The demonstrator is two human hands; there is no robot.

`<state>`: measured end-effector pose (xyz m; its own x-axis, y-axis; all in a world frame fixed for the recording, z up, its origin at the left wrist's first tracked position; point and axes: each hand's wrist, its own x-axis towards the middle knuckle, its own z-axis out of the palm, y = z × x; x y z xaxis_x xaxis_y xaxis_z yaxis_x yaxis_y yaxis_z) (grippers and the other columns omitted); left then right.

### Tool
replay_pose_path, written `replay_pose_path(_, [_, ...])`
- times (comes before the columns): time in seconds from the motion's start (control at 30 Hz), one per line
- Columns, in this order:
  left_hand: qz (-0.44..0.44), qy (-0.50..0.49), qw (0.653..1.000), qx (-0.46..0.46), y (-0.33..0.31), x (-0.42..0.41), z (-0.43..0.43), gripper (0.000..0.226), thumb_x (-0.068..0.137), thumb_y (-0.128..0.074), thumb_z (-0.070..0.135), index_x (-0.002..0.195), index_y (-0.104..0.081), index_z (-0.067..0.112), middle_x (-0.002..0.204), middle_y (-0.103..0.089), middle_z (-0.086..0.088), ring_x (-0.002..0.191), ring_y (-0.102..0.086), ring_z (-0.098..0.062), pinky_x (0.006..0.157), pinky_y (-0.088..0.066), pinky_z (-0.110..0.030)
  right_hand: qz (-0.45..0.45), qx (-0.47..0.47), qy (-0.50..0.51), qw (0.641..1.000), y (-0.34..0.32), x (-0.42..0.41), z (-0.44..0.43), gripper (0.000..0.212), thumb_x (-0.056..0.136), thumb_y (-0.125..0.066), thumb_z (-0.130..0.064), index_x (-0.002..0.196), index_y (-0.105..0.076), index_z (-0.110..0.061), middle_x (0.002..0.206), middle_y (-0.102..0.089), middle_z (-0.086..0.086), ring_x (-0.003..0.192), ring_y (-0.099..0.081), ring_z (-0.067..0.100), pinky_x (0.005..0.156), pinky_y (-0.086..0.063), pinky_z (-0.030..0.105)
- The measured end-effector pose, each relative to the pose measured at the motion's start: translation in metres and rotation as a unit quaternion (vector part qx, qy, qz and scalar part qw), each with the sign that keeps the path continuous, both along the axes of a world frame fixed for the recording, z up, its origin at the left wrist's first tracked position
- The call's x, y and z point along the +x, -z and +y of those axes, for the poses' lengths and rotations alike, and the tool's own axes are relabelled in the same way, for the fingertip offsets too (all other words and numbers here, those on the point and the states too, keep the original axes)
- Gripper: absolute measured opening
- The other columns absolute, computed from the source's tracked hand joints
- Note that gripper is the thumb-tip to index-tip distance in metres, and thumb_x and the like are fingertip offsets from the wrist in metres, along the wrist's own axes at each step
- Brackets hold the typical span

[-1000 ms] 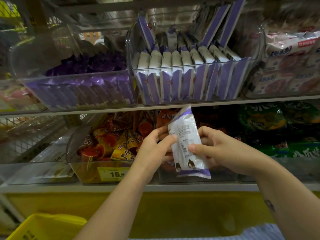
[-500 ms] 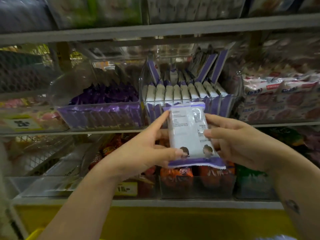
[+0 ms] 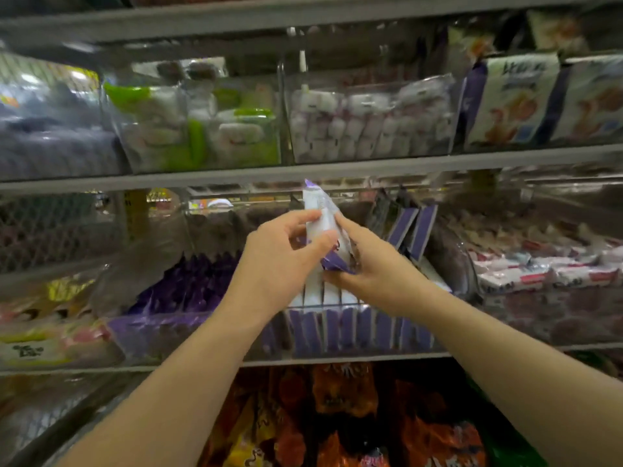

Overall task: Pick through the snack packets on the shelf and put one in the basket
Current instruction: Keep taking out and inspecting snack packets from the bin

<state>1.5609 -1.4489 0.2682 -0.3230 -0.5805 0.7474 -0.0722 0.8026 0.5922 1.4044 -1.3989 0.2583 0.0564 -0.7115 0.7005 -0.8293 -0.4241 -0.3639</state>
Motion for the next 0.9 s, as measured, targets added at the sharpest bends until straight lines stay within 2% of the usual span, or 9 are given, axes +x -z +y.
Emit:
replay_pose_path(0.07, [-0.047,0.007,0.999,-0.025,-0.007,-0.005,-0.017,0.055,0.081,-0.074,0.038,0.132,-0.058,0.03,0.109,-0.069,0.015,0.099,-0.064,0.007,0.092,-0.05,-0.018,-0.006,-0.004,-0.008,1.0,-0.007,-0.005,-0.017,0.061,0.088,-0.067,-0.022,0.14,-0.038,-0.035,0.113,-0.052,-0.034,0.105,-0.05,-0.022,0.081,-0.034,-0.006])
replay_pose_path(0.13, [-0.1,0.014,0.993,-0.055,-0.011,-0.009,-0.037,0.064,0.081,-0.075,0.035,0.139,-0.05,0.03,0.121,-0.065,0.014,0.108,-0.06,0.007,0.095,-0.045,-0.011,-0.011,0.003,0.008,1.0,-0.012,-0.01,-0.034,0.053,0.091,-0.063,-0.026,0.138,-0.041,-0.035,0.111,-0.059,-0.025,0.108,-0.057,-0.004,0.074,-0.038,-0.003])
replay_pose_path(0.27, [-0.164,-0.045,0.979,-0.113,-0.018,-0.008,-0.079,0.071,0.083,-0.074,0.022,0.146,-0.04,0.029,0.126,-0.061,0.012,0.112,-0.054,0.006,0.083,-0.032,0.008,0.106,0.002,0.14,0.984,-0.013,-0.024,-0.07,0.06,0.091,-0.056,-0.037,0.145,-0.031,-0.032,0.129,-0.06,0.004,0.12,-0.05,0.028,0.1,-0.039,0.037])
replay_pose_path(0.33, [-0.175,-0.082,0.975,-0.113,-0.021,-0.008,-0.098,0.072,0.083,-0.072,0.017,0.146,-0.039,0.03,0.125,-0.065,0.007,0.111,-0.057,0.0,0.08,-0.036,0.004,0.166,-0.018,0.215,0.962,-0.011,-0.029,-0.086,0.053,0.091,-0.053,-0.038,0.141,-0.036,-0.03,0.126,-0.059,0.004,0.119,-0.045,0.03,0.098,-0.033,0.041])
replay_pose_path(0.47, [-0.196,-0.105,0.97,-0.099,-0.027,-0.014,-0.124,0.071,0.082,-0.074,0.019,0.145,-0.041,0.029,0.134,-0.06,0.003,0.123,-0.057,-0.014,0.101,-0.046,-0.027,0.196,0.002,0.282,0.939,-0.014,-0.033,-0.114,0.051,0.092,-0.048,-0.05,0.138,-0.042,-0.029,0.136,-0.052,0.003,0.127,-0.038,0.029,0.104,-0.025,0.042])
replay_pose_path(0.57, [-0.231,-0.111,0.963,-0.085,-0.035,-0.021,-0.131,0.065,0.081,-0.075,0.02,0.14,-0.049,0.026,0.133,-0.061,-0.001,0.12,-0.058,-0.019,0.099,-0.047,-0.031,0.206,0.028,0.294,0.933,-0.018,-0.033,-0.127,0.063,0.088,-0.049,-0.061,0.141,-0.04,-0.028,0.148,-0.041,0.005,0.136,-0.03,0.03,0.11,-0.021,0.044])
replay_pose_path(0.73, [-0.327,-0.161,0.928,-0.073,-0.05,-0.034,-0.138,0.04,0.087,-0.065,0.019,0.127,-0.061,0.023,0.128,-0.062,-0.006,0.117,-0.059,-0.025,0.097,-0.047,-0.031,0.191,0.096,0.206,0.955,-0.037,-0.041,-0.132,0.078,0.083,-0.061,-0.057,0.146,-0.026,-0.029,0.149,-0.04,0.008,0.134,-0.038,0.032,0.109,-0.033,0.041])
replay_pose_path(0.8, [-0.328,-0.189,0.921,-0.097,-0.053,-0.039,-0.141,0.025,0.091,-0.057,0.018,0.115,-0.065,0.02,0.124,-0.064,-0.008,0.116,-0.059,-0.029,0.095,-0.048,-0.033,0.17,0.11,0.155,0.967,-0.046,-0.043,-0.133,0.086,0.083,-0.061,-0.052,0.15,-0.009,-0.037,0.151,-0.039,0.006,0.134,-0.041,0.031,0.109,-0.037,0.04])
replay_pose_path(0.9, [-0.288,-0.206,0.928,-0.115,-0.057,-0.043,-0.141,0.026,0.092,-0.053,0.015,0.112,-0.067,0.021,0.121,-0.066,-0.01,0.113,-0.06,-0.032,0.092,-0.049,-0.037,0.132,0.088,0.114,0.981,-0.054,-0.042,-0.138,0.075,0.087,-0.057,-0.047,0.149,-0.016,-0.037,0.143,-0.05,0.004,0.127,-0.05,0.027,0.105,-0.043,0.042])
